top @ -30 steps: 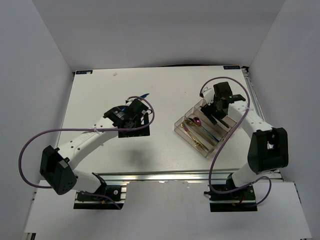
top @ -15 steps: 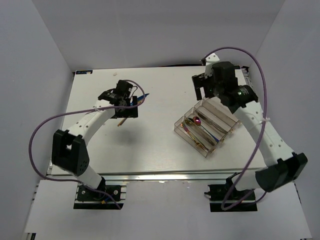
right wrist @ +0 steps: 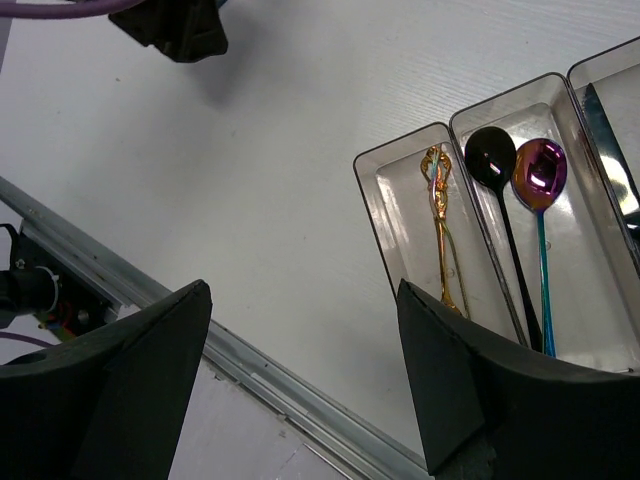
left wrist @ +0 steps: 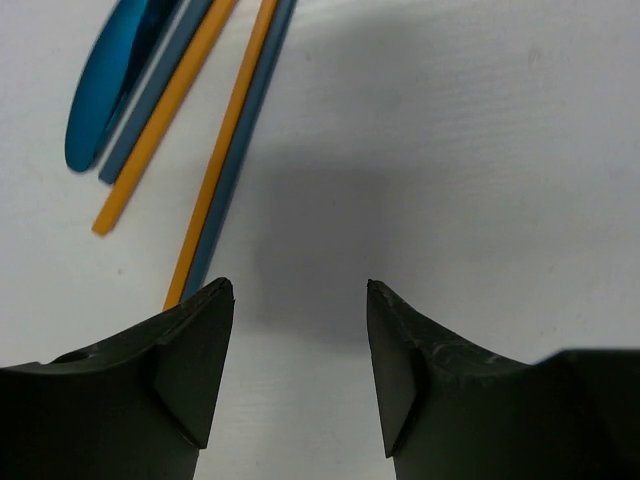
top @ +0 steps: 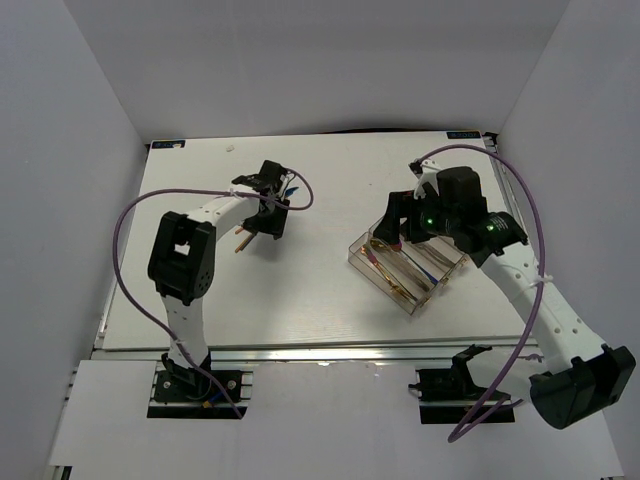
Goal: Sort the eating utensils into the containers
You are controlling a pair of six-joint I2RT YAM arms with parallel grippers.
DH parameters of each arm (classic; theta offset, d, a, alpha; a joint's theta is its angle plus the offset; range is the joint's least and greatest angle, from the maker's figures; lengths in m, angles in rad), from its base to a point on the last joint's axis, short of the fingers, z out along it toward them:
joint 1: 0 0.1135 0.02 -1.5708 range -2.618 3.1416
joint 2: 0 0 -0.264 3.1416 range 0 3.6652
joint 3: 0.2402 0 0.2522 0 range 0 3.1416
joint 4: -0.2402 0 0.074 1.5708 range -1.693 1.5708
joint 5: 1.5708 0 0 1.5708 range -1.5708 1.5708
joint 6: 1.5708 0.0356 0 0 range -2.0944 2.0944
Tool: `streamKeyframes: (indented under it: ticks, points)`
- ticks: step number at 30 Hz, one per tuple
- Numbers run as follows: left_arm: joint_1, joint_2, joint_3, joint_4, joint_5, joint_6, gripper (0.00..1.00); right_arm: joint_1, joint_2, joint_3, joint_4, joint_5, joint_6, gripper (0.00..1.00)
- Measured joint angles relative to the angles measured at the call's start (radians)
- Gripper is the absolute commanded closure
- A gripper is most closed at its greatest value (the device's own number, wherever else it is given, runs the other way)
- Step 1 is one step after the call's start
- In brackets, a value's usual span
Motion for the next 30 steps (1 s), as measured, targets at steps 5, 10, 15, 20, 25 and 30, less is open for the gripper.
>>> streamKeyframes:
  ticks: [5, 10, 15, 20, 25, 30]
  points:
    - [0.021, 0.084, 0.081, 0.008, 0.018, 0.015, 0.35, 0.0, -0.041, 0.0, -0.035, -0.002, -0.005, 0.21]
    - [0.036, 0.127, 0.104, 0.015, 0.019, 0.021, 0.35, 0.0, -0.039, 0.005, -0.077, -0.001, -0.011, 0.21]
    - [0.05, 0.141, 0.105, 0.017, 0.034, 0.03, 0.36, 0.0, -0.011, 0.04, -0.099, 0.002, -0.019, 0.21]
    - [0.057, 0.142, 0.105, 0.018, 0.051, 0.031, 0.36, 0.0, 0.013, 0.088, -0.113, 0.004, -0.03, 0.21]
    - [0.065, 0.145, 0.104, 0.019, 0.068, 0.023, 0.55, 0.0, 0.024, 0.114, -0.115, 0.004, -0.031, 0.22]
    - [0.064, 0.147, 0.102, 0.019, 0.084, 0.001, 0.77, 0.0, 0.025, 0.116, -0.114, 0.002, -0.021, 0.23]
